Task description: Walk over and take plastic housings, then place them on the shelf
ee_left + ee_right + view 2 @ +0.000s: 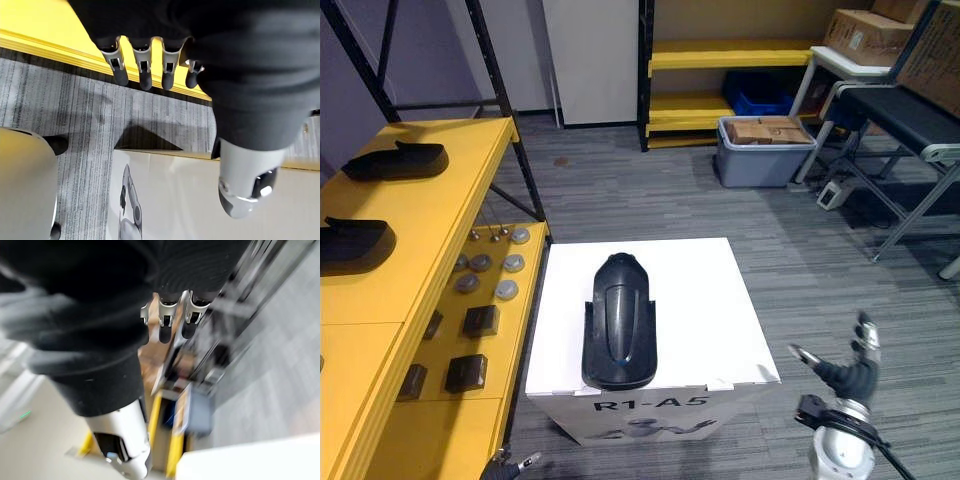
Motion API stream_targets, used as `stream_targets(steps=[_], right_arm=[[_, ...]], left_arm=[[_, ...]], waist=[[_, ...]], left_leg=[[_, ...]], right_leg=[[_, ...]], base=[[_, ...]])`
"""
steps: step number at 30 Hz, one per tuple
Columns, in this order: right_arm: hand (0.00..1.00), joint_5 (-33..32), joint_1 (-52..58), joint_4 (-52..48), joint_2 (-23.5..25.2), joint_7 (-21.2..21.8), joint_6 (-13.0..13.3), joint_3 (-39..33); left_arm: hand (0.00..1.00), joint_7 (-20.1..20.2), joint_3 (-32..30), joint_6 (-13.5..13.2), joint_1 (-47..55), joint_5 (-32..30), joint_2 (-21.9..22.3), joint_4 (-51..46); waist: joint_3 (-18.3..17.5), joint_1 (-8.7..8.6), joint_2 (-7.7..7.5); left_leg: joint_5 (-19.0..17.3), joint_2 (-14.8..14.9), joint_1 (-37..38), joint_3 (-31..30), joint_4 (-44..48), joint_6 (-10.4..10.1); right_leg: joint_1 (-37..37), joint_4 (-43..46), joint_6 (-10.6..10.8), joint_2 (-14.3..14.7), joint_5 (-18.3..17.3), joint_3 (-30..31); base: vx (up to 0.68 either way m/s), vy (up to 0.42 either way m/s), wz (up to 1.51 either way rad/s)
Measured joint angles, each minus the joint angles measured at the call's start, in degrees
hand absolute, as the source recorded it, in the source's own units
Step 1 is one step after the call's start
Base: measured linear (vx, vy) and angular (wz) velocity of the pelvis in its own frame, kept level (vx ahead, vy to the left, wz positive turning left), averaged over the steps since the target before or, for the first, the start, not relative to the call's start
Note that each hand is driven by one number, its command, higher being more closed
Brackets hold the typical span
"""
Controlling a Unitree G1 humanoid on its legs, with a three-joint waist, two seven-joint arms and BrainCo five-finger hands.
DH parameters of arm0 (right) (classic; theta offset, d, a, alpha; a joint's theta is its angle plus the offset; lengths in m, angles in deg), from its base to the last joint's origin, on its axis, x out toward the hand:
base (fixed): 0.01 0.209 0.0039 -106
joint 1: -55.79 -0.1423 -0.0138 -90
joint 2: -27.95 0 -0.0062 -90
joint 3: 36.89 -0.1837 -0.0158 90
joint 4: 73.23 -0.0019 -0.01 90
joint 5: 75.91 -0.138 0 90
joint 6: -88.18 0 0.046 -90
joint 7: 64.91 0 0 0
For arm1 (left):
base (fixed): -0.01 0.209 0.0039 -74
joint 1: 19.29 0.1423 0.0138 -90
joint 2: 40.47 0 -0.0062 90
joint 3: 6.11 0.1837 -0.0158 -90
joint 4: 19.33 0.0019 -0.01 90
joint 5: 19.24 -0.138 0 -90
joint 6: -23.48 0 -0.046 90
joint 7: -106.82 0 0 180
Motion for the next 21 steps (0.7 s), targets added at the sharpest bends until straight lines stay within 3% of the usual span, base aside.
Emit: stream_targets(steps=[3, 7, 15, 21], right_arm=[[0.00, 0.07, -2.54, -0.94, -0.17, 2.23, 1.23, 10.01], [0.00, 0.93, -4.84, 0.91, 0.14, 4.53, 1.33, 16.60], [0.00, 10.56, -9.03, 13.25, 2.98, 5.04, -0.40, 21.53], [0.00, 16.56, -12.44, 22.31, 5.10, 1.80, -2.56, 23.49]], left_arm=[[0.00, 0.59, 0.72, -0.50, -0.11, 0.00, -0.30, 0.07], [0.00, 0.83, 1.43, -0.81, -1.25, 0.05, -0.42, 1.02], [0.00, 0.53, 2.19, -1.07, -1.93, -0.09, -0.50, 1.07], [0.00, -0.42, 2.92, -1.11, -2.24, -0.19, -0.38, 1.17]], waist=[[-0.17, 0.66, -0.04], [-0.27, 1.87, 0.12], [-0.07, 3.42, 0.05], [0.14, 3.40, -0.17]], left_leg=[[0.62, -0.11, 0.01, -0.33, -0.72, 0.29], [1.48, -0.42, -0.01, -1.95, -1.45, 0.34], [1.78, -0.64, 0.34, -3.49, -1.53, 0.36], [3.01, -0.64, 0.62, -4.80, -2.67, 0.16]], right_leg=[[-0.05, -0.44, 0.16, -0.01, 0.21, -0.24], [0.95, -1.28, -0.07, -0.23, 0.82, -1.97], [2.60, -2.14, 0.13, -0.39, 0.68, -3.58], [2.84, -2.02, 0.14, -0.38, 0.68, -4.84]], base=[[-0.07, -0.005, 0.04], [0.03, -0.005, 0.20], [0.03, 0.001, 0.13], [-0.06, -0.013, 0.10]])
